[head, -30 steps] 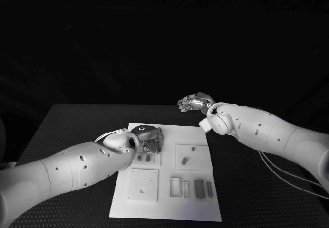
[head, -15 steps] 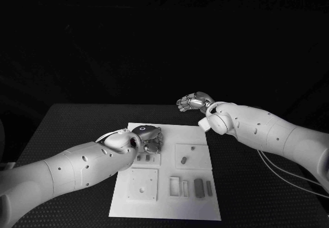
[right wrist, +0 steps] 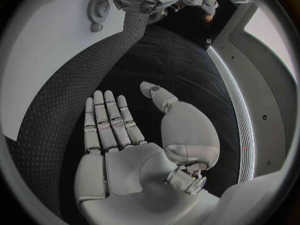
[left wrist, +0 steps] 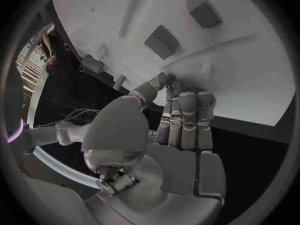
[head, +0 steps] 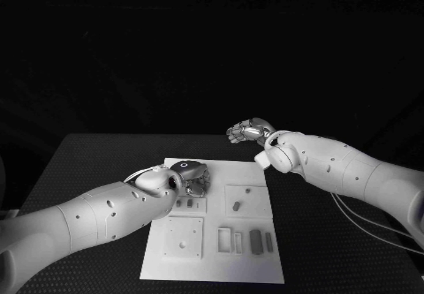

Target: Assemble the parts on the task board

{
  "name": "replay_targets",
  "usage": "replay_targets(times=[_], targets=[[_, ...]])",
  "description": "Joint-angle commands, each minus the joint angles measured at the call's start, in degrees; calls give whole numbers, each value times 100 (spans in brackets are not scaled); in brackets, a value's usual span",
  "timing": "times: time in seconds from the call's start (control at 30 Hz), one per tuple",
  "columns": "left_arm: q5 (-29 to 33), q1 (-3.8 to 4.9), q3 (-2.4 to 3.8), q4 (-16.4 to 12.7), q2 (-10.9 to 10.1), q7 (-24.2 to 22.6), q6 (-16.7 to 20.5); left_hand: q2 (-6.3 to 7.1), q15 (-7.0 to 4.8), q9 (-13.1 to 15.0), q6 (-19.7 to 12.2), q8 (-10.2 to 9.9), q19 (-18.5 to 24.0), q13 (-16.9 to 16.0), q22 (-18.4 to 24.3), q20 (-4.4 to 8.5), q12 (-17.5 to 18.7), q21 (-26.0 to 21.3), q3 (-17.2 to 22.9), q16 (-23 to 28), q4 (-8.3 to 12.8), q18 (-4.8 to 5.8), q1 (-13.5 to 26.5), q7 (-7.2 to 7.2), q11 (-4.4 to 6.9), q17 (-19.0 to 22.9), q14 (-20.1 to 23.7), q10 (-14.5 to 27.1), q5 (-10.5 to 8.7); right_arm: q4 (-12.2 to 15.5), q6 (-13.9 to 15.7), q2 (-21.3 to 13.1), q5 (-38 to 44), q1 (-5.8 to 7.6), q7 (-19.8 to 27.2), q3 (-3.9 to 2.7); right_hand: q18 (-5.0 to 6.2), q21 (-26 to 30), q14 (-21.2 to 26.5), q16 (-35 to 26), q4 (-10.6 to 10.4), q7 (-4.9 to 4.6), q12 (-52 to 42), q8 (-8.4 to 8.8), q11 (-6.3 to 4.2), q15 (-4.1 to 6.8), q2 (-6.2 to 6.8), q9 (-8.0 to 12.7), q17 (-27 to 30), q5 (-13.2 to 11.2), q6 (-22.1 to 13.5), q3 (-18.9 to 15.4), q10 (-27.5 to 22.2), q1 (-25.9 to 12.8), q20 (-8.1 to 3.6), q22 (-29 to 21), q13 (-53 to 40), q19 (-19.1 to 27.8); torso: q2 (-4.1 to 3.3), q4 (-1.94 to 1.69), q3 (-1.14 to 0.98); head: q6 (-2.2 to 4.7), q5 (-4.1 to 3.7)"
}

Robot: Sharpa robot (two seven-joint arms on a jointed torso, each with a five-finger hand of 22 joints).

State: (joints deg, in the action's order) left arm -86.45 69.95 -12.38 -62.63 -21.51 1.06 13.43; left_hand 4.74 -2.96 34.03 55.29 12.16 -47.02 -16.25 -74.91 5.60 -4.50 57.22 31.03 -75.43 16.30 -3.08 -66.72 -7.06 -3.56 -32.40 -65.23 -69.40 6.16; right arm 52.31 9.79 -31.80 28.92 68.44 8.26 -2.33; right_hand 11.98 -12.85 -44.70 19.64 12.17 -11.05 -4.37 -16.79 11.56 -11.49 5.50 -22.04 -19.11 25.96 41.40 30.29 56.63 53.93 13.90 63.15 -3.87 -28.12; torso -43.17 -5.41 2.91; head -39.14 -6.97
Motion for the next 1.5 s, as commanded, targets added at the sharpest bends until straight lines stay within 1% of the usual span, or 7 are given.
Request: replay_targets(times=[0.03, 0.47, 0.7, 1.07, 1.27, 1.4, 1.5], targets=[[-188, -77, -56, 6, 14, 190, -641, -64, 7, -11, 48, 36, -25, -17, -109, 286, -20, 22, 48, -16, 6, -110, -44, 2, -1, 14, -18, -42, 41, 13, -27, -4, 33, -1, 66, -1, -99, 39, 25, 23, 19, -220, 19, -32, -2, -5, 11, 5, 9, 31, -9, 3, 29, -3, 13, 7, -7, 11, 3, -7, 3, 0, -5], [-277, -77, -56, 4, 17, 196, -630, -184, -59, -5, 304, 166, -108, -106, -105, 318, -137, 98, 96, -111, 27, -141, -296, 19, 68, 58, -125, -414, 80, 16, -25, -1, 33, -1, 67, -1, -99, 42, 25, 23, 18, -220, 19, -33, -2, -5, 11, 6, 10, 31, -9, 3, 30, -5, 13, 10, -7, 10, 2, -10, 8, -18, -16], [-278, -79, -57, 8, -5, 114, -218, -234, -128, 4, 462, 240, -201, -167, -90, 368, -180, 133, 161, -139, 33, -155, -419, 80, 137, 96, -237, -574, 110, 20, -24, -3, 33, -1, 68, -1, -99, 44, 26, 24, 17, -220, 20, -34, -2, -4, 11, 7, 11, 32, -9, 3, 30, -6, 14, 12, -7, 10, 3, -15, 8, -15, -12], [-63, -103, -56, -26, -73, -59, 530, -218, -142, -4, 514, 256, -241, -187, -77, 386, -174, 133, 219, -121, 25, -150, -433, 99, 151, 132, -271, -619, 103, 19, -19, -5, 33, -1, 71, -1, -98, 48, 26, 24, 17, -219, 20, -35, -3, -4, 11, 8, 12, 32, -8, 3, 30, -6, 14, 15, -7, 9, 0, -10, 10, 4, 5], [198, -116, -46, -128, -166, -145, 728, -218, -142, -4, 515, 256, -242, -187, -77, 387, -173, 134, 220, -121, 24, -150, -432, 100, 152, 133, -272, -620, 104, 9, -16, -8, 34, -1, 73, -1, -98, 48, 27, 24, 17, -219, 20, -35, -3, -4, 11, 8, 12, 32, -8, 3, 30, -6, 14, 15, -7, 9, 0, -5, 9, 25, 17], [434, -115, 29, -252, -302, -184, 847, -218, -150, -9, 535, 261, -280, -195, -71, 399, -167, 142, 238, -121, 20, -151, -412, 106, 159, 147, -307, -640, 115, 12, -12, -18, 36, -1, 73, -1, -98, 49, 27, 24, 17, -219, 20, -35, -3, -4, 11, 9, 13, 32, -8, 3, 30, -6, 14, 16, -7, 9, 4, -10, 8, 35, 12], [544, -115, 141, -297, -359, -189, 827, -217, -151, -11, 540, 262, -286, -198, -69, 402, -165, 141, 244, -117, 21, -151, -406, 108, 160, 152, -312, -645, 120, 14, -11, -27, 36, -1, 72, -1, -98, 50, 27, 25, 17, -219, 20, -36, -3, -4, 11, 9, 13, 33, -8, 3, 30, -5, 14, 17, -7, 9, 9, -13, 3, 45, 14]])
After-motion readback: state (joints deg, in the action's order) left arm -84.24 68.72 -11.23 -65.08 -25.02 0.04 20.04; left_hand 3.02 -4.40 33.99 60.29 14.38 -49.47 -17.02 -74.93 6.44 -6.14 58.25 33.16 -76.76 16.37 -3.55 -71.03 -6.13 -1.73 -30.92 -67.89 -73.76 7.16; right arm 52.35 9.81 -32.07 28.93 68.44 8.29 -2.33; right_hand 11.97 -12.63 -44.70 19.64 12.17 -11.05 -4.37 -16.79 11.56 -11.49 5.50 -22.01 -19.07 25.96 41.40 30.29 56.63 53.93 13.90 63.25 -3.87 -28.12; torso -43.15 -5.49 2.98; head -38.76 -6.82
